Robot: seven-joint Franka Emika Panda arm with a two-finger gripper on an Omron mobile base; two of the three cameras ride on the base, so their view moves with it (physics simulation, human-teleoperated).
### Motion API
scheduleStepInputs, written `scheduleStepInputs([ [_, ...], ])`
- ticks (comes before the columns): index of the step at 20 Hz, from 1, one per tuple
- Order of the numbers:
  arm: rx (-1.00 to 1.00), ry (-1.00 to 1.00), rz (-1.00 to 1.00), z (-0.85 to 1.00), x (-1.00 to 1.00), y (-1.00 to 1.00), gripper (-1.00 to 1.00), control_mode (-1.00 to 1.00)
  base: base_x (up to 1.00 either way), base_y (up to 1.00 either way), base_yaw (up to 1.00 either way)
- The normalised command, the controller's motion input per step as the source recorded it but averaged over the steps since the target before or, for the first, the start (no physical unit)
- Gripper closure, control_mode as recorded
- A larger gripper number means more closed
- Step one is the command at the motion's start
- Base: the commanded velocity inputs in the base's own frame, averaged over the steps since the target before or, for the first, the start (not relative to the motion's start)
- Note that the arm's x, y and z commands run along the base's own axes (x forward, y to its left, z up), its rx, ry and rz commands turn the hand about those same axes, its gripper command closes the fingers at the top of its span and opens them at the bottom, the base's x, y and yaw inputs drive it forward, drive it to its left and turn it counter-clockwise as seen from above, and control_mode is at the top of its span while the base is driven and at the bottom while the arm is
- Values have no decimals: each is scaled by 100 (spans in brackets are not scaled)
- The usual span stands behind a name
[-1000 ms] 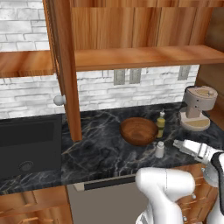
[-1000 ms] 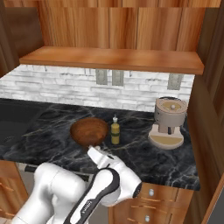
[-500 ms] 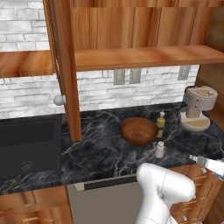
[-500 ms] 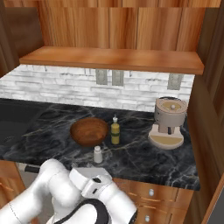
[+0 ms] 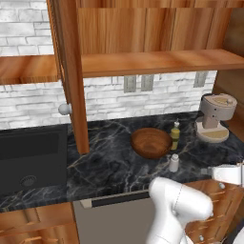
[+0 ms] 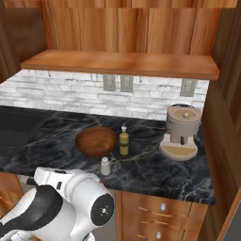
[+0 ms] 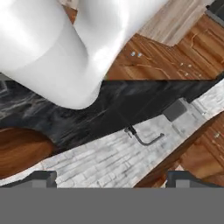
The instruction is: Retrieve the bottle and the shaker from the cabinet and place them next to the mixing bowl on the counter. Then add garlic from the fridge to the mixing bowl.
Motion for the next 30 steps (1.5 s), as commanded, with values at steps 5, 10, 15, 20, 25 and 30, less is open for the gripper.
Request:
scheduleStepInputs([
  [5,-74,0,-2,6,2,11,-100,-100,0,0,0],
  [10,-63,1,-1,-41,14,4,-100,-100,0,0,0],
  [15,-54,-2,0,-93,10,4,-100,-100,0,0,0],
  [20,-10,-3,0,-57,14,-2,-100,-100,0,0,0],
  [25,1,-4,2,-2,1,-13,-100,-100,0,0,0],
  [30,0,-3,3,0,0,-1,-100,-100,0,0,0],
])
